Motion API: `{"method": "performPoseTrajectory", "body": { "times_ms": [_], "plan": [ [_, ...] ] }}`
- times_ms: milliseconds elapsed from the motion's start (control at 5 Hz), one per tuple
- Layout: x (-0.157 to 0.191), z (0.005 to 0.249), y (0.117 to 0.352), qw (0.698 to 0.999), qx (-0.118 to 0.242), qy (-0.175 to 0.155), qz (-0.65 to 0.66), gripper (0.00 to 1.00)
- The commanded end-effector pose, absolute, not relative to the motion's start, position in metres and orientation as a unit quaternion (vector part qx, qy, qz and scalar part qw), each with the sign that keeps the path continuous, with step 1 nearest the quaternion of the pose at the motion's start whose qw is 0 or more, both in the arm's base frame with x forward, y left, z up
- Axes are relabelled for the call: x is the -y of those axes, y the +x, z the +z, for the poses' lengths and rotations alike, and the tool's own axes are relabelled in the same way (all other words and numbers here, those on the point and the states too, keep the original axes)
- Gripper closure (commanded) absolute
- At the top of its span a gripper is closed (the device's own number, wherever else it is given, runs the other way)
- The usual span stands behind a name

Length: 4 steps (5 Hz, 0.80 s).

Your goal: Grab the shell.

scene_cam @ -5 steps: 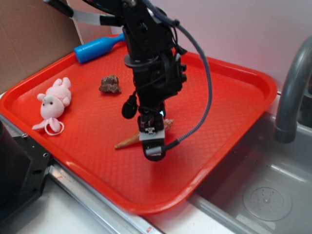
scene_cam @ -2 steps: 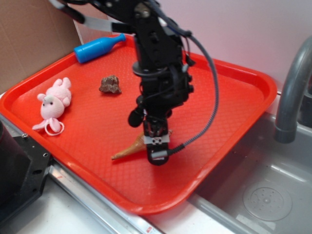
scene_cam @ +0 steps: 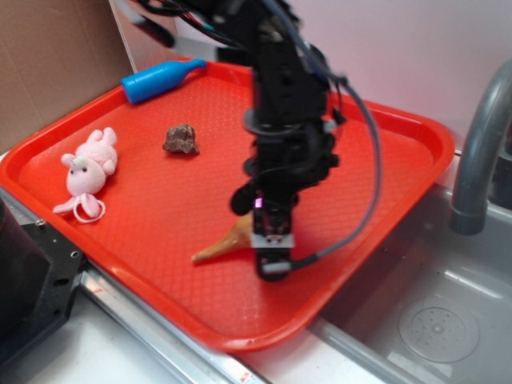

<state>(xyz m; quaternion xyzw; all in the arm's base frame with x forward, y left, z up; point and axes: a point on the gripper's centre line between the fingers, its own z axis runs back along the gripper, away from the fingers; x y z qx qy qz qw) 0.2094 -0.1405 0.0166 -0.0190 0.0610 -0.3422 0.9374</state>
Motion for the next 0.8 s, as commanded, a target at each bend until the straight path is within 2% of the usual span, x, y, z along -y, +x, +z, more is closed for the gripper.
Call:
{"method": "performPoseTrajectory", "body": {
  "times_ms": [0,400,600],
  "plan": [
    [0.130,0.013,0.208,0.941,-0.048,-0.020,-0.335,1.00],
    [0.128,0.022,0.203,0.942,-0.045,-0.017,-0.332,1.00],
    [0.113,0.068,0.194,0.968,-0.036,-0.021,-0.248,1.00]
  ]
}}
